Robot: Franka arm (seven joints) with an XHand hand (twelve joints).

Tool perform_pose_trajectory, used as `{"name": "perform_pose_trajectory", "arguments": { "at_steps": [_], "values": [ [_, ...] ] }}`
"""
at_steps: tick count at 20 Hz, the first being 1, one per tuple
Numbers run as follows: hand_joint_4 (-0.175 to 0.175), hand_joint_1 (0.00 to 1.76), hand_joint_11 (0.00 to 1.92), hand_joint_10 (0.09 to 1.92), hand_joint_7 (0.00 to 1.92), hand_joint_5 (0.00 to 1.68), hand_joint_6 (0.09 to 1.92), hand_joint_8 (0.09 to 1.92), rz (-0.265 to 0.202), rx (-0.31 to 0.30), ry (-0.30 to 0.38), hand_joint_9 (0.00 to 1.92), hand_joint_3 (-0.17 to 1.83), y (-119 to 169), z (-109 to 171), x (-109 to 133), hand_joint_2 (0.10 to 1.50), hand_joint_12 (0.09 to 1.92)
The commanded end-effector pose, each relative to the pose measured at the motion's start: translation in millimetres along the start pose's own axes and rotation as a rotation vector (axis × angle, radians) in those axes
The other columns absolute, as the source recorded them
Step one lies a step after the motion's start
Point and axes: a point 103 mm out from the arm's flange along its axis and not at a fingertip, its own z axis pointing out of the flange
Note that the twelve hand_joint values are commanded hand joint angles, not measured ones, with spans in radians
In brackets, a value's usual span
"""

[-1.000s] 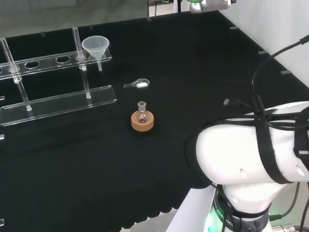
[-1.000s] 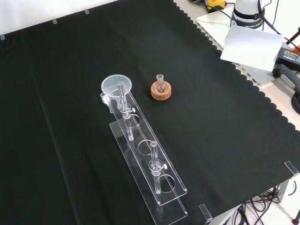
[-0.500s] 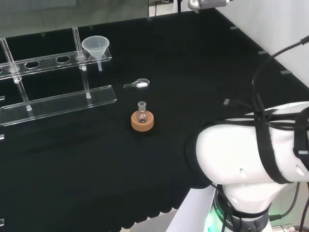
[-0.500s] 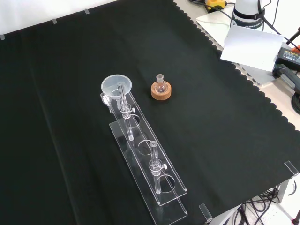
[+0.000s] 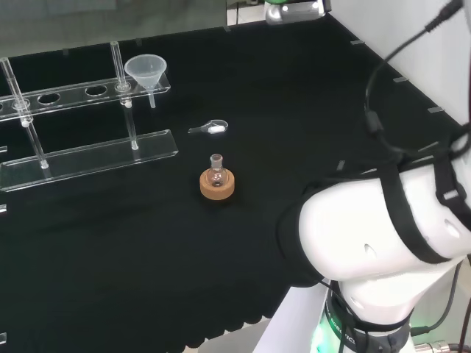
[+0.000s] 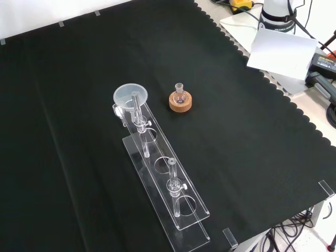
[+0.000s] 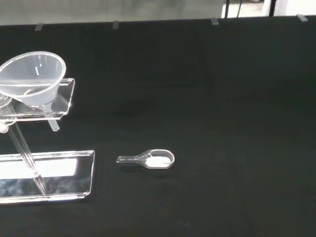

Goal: Pick up the funnel from the transparent funnel stand.

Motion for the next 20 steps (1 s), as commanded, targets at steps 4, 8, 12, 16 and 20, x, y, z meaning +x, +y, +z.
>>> {"name": "perform_pose_trajectory", "arguments": {
  "at_steps": [4,8,12,16,20],
  "values": [
    [0.007,0.07,0.13,0.63,0.01,0.16,0.09,0.4,-0.121,0.046,0.037,0.11,0.35,90.7,16.4,36.2,1.12,1.36],
    [0.0,0.13,0.13,0.64,0.02,0.16,0.09,0.43,-0.18,0.083,0.016,0.11,0.33,120.5,32.2,59.5,1.08,1.36],
    [-0.003,0.16,0.13,0.65,0.03,0.16,0.09,0.44,-0.228,0.107,-0.002,0.12,0.33,138.1,47.9,76.7,1.05,1.36],
    [-0.007,0.22,0.13,0.65,0.03,0.16,0.09,0.46,-0.25,0.136,-0.029,0.12,0.32,146.5,64.1,89.7,1.02,1.36],
    [0.003,0.28,0.12,0.67,0.03,0.15,0.09,0.48,-0.265,0.182,-0.078,0.13,0.31,149.9,80.5,101.1,0.98,1.37]
  ]
}}
